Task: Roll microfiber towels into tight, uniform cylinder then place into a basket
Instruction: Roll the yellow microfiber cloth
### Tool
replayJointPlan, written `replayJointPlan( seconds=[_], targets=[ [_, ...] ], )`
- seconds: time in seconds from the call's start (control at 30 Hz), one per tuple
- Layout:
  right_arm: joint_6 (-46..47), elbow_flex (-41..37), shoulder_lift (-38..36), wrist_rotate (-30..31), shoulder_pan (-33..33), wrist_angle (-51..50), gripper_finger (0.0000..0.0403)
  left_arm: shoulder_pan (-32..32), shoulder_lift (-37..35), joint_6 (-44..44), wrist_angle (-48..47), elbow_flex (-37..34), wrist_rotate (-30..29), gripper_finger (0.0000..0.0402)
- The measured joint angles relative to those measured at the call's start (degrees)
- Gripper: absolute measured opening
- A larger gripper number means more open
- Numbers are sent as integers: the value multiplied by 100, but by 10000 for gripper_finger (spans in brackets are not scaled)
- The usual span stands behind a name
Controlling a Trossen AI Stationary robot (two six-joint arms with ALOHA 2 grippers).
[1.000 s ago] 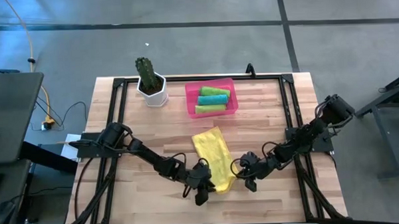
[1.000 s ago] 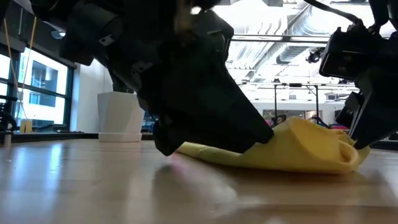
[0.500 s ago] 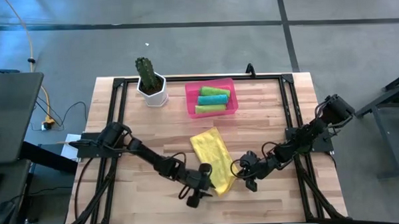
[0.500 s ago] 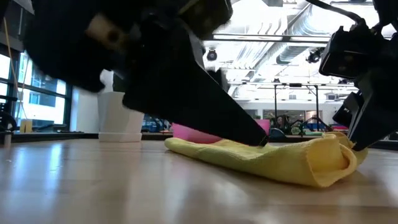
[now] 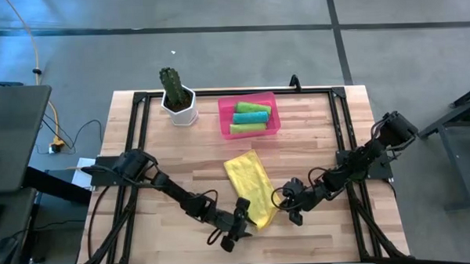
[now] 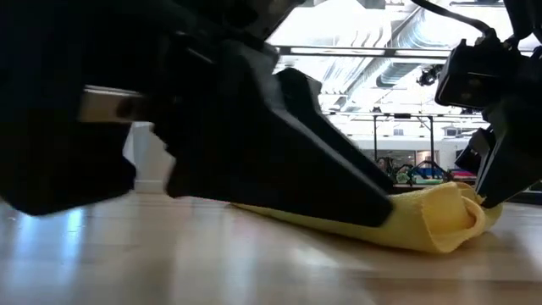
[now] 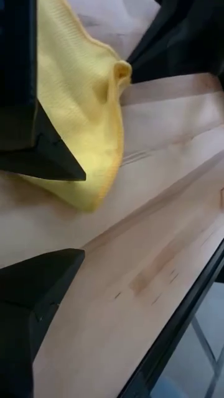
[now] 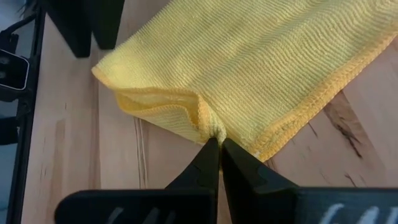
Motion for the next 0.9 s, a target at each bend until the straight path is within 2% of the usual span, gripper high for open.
replayJointPlan(
  seconds=[0.23,0.37,0.5,0.6,0.77,0.9],
  targets=[
    [0,0,-2,18,0,-53,0,32,345,141,-338,562,-188,181],
    [-2,0,-2,20,0,-56,0,96,356,-178,-990,724,-224,180],
    [-131,0,-2,35,0,-56,0,103,354,-517,-1109,778,-90,180],
    [-142,0,-2,81,0,-55,0,109,354,-1085,-1176,778,-30,180],
    [-146,0,-2,85,0,-53,0,104,350,-2735,-1236,786,-117,177],
    [-149,0,-2,86,0,-53,0,75,346,-3568,-1273,787,-330,153]
  ],
)
